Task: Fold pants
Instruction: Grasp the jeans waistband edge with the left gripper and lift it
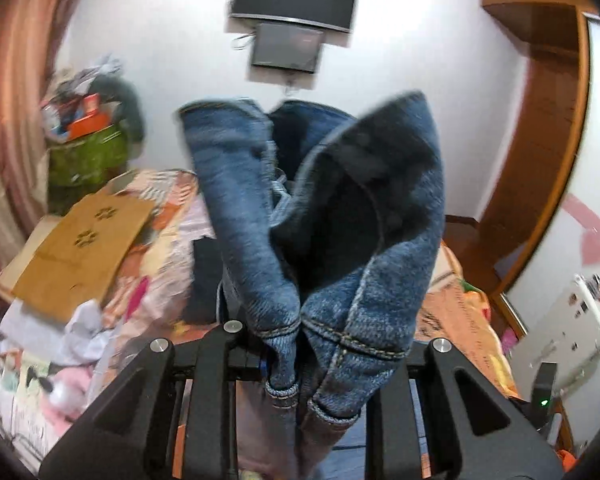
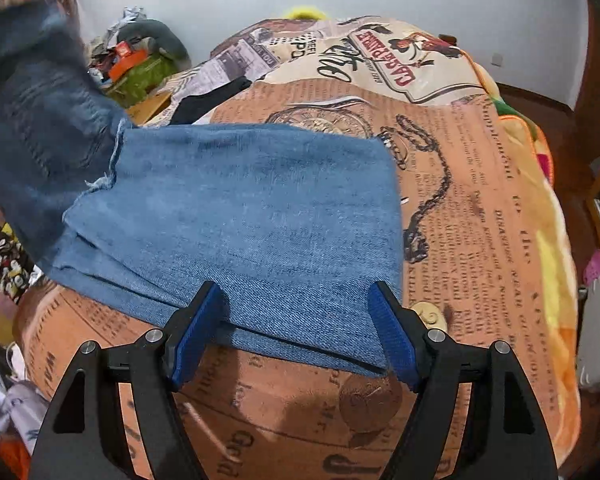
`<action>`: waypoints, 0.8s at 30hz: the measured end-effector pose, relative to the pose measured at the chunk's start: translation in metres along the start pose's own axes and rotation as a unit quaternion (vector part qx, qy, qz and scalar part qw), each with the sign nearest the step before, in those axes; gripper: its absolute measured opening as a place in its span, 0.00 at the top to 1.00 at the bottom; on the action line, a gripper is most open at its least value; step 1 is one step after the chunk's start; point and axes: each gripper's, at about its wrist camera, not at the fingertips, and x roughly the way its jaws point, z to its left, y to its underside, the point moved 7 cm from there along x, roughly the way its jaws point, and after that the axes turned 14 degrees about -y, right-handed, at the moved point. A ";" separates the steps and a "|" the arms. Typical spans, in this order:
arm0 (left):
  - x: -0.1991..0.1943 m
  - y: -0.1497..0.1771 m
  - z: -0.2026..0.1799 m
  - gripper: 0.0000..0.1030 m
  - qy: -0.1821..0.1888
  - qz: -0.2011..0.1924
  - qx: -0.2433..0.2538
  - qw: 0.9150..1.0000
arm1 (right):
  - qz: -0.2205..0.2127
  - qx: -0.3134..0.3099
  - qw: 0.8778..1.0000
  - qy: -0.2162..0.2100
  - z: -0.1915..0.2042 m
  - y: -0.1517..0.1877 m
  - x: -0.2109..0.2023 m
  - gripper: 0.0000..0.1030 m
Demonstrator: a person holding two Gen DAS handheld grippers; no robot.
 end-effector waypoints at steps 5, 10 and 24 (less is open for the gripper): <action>0.005 0.004 -0.060 0.82 0.043 0.011 0.037 0.998 | -0.005 0.004 1.000 -0.017 -0.004 0.000 -0.002 0.27; 0.013 0.016 -0.115 0.83 0.075 0.028 0.069 0.994 | -0.012 0.007 1.000 -0.027 -0.005 0.001 -0.001 0.27; 0.059 0.121 -0.203 0.83 0.116 0.146 0.195 0.963 | -0.025 0.012 0.999 -0.037 -0.004 0.004 -0.014 0.28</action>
